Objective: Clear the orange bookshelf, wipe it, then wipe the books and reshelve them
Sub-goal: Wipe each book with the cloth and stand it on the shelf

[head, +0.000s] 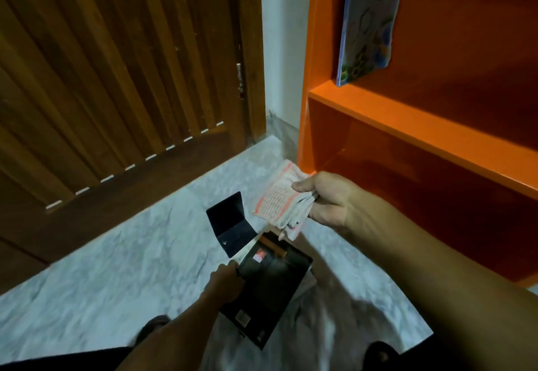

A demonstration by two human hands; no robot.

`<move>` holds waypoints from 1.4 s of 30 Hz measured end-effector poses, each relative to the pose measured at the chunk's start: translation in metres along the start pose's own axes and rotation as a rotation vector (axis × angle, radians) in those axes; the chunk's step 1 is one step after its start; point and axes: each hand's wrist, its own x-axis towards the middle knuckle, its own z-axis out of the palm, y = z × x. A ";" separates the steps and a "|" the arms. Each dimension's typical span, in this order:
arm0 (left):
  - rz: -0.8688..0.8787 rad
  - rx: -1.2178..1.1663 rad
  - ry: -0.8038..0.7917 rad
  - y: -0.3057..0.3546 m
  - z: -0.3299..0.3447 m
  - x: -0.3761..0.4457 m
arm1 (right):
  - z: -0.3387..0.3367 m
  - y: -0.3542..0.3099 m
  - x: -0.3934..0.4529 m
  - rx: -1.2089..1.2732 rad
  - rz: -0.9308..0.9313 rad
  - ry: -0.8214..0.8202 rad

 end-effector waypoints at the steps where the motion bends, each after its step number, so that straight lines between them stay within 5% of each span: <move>1: -0.022 -0.003 0.021 0.000 0.003 0.000 | -0.001 0.000 -0.002 -0.009 0.009 -0.006; 6: -0.061 0.049 0.095 0.005 0.009 0.001 | -0.005 0.003 -0.009 -0.070 0.010 0.038; 13: -0.140 0.015 0.074 0.013 0.014 0.006 | -0.012 -0.010 -0.001 0.084 -0.010 -0.098; 24: -0.263 -0.037 0.015 0.027 0.025 0.011 | -0.011 -0.010 -0.011 -0.069 -0.126 0.104; 34: -0.058 -0.218 0.111 0.038 -0.002 0.002 | -0.020 -0.013 -0.011 -0.169 -0.207 0.216; 42: 0.041 -0.625 0.252 0.056 -0.119 -0.017 | -0.029 -0.011 -0.012 -0.320 -0.301 0.290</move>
